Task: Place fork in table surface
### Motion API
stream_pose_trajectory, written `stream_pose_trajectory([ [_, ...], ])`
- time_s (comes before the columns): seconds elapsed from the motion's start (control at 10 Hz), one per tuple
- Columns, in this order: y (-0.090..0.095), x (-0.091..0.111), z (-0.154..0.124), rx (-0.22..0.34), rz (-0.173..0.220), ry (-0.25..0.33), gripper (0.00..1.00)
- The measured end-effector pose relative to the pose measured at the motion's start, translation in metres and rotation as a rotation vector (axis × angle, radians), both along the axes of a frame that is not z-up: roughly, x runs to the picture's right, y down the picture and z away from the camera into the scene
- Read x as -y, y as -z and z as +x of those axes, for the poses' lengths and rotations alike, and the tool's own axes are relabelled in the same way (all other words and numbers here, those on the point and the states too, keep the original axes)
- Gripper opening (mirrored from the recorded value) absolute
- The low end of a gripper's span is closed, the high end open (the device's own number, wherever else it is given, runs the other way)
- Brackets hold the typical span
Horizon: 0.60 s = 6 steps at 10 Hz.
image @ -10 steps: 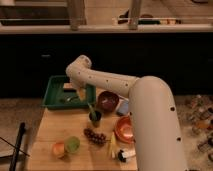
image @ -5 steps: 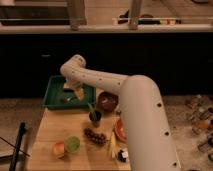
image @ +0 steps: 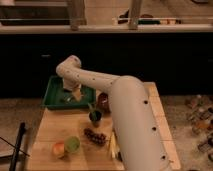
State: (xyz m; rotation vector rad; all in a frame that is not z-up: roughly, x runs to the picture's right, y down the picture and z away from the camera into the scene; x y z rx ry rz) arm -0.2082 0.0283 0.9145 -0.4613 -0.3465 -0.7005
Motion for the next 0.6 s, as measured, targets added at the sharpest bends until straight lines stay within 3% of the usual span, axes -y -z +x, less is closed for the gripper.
stream_pose_trajectory([
  [0.6, -0.021, -0.013, -0.005, -0.041, -0.081, 0.023, 0.80],
])
